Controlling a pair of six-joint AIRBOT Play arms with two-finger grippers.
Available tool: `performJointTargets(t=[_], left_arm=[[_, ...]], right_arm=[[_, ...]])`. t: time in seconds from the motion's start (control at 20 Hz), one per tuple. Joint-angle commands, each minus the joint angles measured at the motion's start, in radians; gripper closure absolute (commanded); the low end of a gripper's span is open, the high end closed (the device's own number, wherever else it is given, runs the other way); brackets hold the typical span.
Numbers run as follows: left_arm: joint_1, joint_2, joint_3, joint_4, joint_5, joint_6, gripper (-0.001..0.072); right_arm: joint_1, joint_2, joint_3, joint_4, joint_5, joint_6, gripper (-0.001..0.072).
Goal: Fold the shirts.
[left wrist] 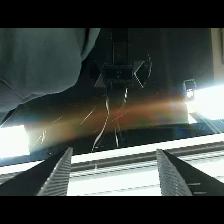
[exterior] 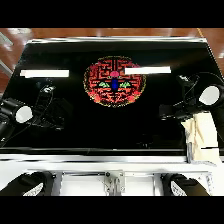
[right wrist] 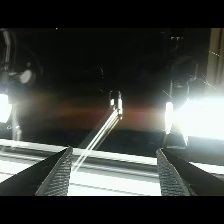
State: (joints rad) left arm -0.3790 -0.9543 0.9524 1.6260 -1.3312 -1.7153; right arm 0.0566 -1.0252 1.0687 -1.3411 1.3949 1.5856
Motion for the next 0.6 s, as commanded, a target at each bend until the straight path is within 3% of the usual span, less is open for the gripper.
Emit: performJointTargets(t=[0.0, 0.4, 0.55], left_arm=[[0.000, 0.001, 0.000, 0.000, 0.000, 0.000, 0.0103], [0.000, 0.001, 0.000, 0.000, 0.000, 0.000, 0.0103], [0.000, 0.001, 0.000, 0.000, 0.000, 0.000, 0.0103]], right_arm=[[0.001, 0.000, 0.001, 0.000, 0.000, 0.000, 0.0076], [0.001, 0.000, 0.001, 0.000, -0.021, 0.000, 0.0076], [0.001, 0.000, 0.001, -0.015, -0.100, 0.000, 0.0076]])
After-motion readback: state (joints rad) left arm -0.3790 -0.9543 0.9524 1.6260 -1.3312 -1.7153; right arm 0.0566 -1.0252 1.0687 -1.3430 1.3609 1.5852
